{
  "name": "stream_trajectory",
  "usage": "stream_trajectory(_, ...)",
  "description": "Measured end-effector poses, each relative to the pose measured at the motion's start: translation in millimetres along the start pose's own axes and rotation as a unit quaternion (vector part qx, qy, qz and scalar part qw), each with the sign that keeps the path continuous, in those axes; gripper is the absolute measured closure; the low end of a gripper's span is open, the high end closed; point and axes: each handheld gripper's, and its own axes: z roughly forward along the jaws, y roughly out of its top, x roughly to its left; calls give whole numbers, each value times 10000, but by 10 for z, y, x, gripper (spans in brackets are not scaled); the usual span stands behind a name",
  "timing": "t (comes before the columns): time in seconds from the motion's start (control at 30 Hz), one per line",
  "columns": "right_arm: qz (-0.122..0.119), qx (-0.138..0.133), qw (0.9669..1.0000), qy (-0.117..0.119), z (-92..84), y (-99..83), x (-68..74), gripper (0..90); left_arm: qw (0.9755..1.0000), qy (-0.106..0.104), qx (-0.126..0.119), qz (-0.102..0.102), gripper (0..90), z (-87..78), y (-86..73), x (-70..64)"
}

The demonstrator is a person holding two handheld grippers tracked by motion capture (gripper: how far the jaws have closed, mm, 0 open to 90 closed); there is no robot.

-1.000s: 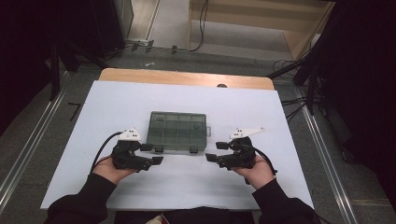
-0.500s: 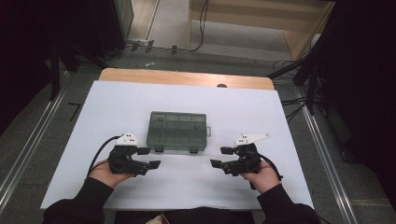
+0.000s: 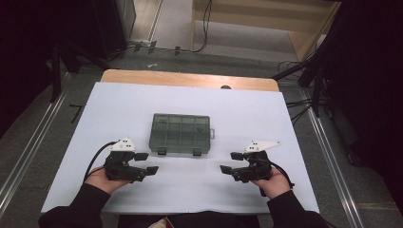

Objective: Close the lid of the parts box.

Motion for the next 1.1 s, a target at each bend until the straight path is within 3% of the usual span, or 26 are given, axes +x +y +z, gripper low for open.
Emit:
stream_trajectory(0.43, 85, -45, 9999, -134, -127, -130, -75, 260, 10000, -23, 69, 57, 305, -64, -65, 20)
stream_trajectory(0.63, 24, 4, 9998, -175, -122, -151, -97, 260, 10000, -6, 51, -30, 305, -77, -76, 72)
stream_trajectory(1.1, 0, 122, 9997, -210, -78, -129, -129, 260, 9999, 5, 124, -25, 304, -58, -69, 104)
